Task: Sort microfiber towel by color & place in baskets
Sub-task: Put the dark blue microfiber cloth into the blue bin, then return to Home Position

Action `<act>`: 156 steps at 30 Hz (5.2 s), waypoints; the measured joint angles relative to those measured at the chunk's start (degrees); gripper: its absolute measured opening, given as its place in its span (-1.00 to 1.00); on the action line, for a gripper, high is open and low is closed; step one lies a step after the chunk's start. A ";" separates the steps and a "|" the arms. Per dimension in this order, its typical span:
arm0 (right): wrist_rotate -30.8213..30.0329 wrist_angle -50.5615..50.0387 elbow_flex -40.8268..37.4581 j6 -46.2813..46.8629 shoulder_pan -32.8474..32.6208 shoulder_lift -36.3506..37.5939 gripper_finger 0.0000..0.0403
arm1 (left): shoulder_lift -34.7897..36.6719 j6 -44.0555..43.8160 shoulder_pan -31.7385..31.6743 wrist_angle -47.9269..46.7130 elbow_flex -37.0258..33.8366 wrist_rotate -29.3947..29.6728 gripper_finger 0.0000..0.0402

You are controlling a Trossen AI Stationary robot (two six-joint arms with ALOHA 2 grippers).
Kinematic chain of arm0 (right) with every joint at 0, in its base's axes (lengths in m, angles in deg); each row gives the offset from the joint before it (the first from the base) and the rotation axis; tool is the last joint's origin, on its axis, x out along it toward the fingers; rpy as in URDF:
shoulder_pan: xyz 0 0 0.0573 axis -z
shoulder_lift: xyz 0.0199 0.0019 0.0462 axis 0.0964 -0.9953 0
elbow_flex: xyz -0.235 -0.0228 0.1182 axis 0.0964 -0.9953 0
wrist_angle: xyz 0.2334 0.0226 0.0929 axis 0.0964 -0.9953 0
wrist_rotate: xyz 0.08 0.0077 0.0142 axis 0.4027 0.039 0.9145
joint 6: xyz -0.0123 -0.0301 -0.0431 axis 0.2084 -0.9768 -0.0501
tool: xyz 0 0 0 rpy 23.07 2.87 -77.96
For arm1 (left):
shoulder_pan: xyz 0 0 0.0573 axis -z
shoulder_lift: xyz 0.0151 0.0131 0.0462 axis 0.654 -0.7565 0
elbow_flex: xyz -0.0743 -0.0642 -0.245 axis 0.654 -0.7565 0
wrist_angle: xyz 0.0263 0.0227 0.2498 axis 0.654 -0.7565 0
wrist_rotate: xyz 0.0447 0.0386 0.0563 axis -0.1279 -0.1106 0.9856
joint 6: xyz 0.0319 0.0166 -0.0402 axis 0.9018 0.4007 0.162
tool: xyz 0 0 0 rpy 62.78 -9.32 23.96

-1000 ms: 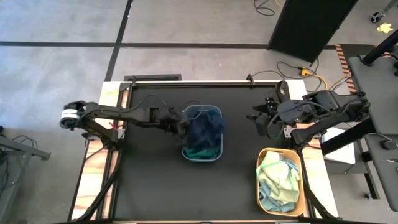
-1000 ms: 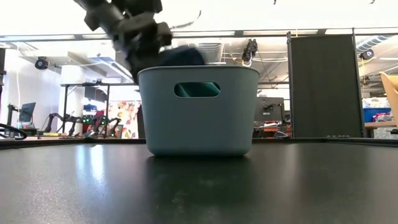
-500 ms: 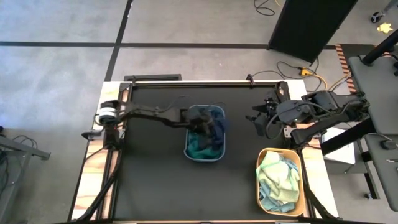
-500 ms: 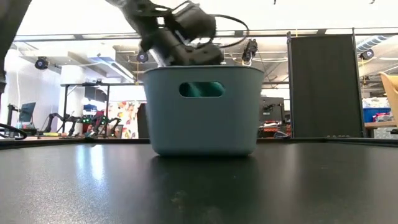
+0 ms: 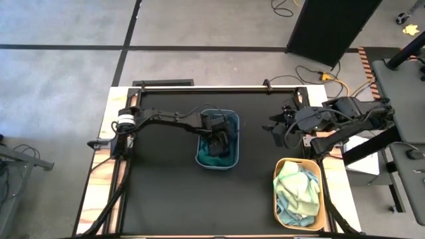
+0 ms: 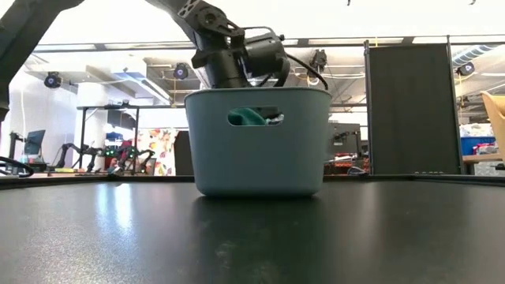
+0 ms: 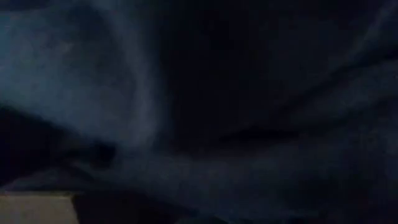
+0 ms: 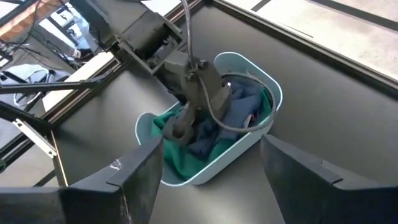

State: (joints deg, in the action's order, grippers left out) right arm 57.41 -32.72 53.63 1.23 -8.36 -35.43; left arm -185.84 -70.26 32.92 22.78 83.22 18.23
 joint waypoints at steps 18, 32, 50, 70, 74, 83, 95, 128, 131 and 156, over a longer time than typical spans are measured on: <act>-0.25 0.09 -1.01 -7.69 0.02 0.00 0.37 | 17.02 -0.15 -0.05 -13.27 5.17 0.36 0.16; -3.01 0.45 -3.55 -9.70 0.04 0.00 0.32 | 1.67 -3.89 -0.50 14.30 0.07 -4.57 0.16; 3.13 24.48 -11.30 -38.64 0.64 0.00 -0.37 | 17.90 -4.83 0.32 12.80 0.47 -4.09 0.16; 3.81 75.42 -34.45 -48.01 3.78 10.87 -0.94 | 55.20 -5.07 1.12 15.85 -22.96 3.83 -0.85; 1.43 59.01 -34.23 -45.73 3.82 17.86 -0.94 | 60.35 -0.84 1.04 12.35 -27.41 18.92 -0.64; 1.51 48.11 -34.73 -43.29 3.79 22.97 -0.94 | 63.81 -2.49 1.35 19.88 -34.33 21.19 -0.48; 9.28 51.97 -50.96 -49.74 3.43 22.99 -0.94 | 71.03 -3.27 1.73 36.91 -56.08 3.48 -0.48; 16.52 71.57 -86.01 -48.48 9.44 60.50 -0.94 | 99.15 16.28 1.77 61.24 -82.80 2.22 -0.48; 17.90 71.19 -87.35 -45.90 9.44 60.40 -0.94 | 101.62 15.38 1.82 58.35 -82.80 1.62 -0.48; 17.40 66.69 -87.41 -43.48 9.55 59.84 -0.94 | 117.01 12.64 2.09 37.28 -82.78 -4.98 -0.48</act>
State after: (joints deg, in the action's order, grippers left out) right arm 74.81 33.96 -33.78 -42.24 1.19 24.41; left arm -68.83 -57.62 35.01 60.06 0.44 13.24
